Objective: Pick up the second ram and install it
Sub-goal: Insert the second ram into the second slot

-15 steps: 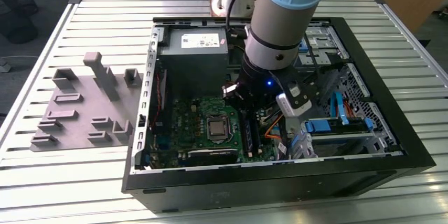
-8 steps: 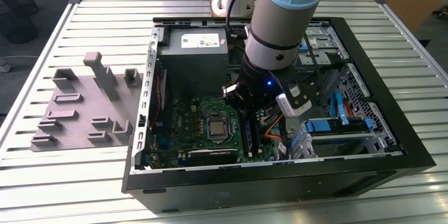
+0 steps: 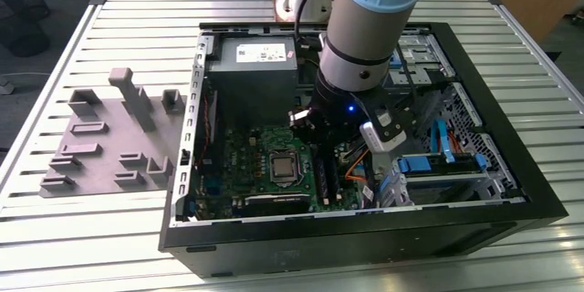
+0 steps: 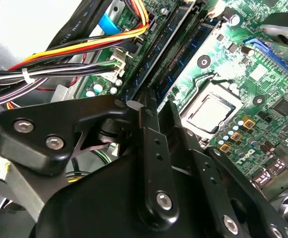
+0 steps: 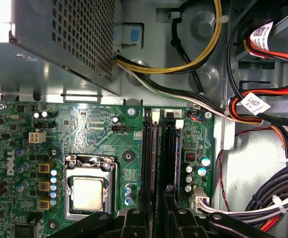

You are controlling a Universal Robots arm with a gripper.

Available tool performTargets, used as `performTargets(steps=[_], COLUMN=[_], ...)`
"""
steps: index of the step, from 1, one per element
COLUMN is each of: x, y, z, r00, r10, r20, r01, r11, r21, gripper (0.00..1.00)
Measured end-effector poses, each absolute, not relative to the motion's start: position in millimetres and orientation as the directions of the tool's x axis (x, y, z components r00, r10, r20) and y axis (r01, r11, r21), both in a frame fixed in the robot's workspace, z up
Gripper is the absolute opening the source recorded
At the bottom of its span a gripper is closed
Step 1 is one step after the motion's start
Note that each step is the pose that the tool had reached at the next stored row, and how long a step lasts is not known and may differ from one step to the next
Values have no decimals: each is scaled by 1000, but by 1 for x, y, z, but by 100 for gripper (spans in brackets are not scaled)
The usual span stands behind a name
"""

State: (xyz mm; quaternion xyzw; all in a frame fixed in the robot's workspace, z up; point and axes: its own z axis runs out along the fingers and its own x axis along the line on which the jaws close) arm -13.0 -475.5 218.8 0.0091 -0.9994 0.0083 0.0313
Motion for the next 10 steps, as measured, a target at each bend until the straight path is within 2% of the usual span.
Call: performTargets(steps=[10], x=[-13], y=[-475], z=[238], r00=[-998], r10=[-18], r20=[63], r01=[-19], r11=[1000], r21=[-16], gripper=[27])
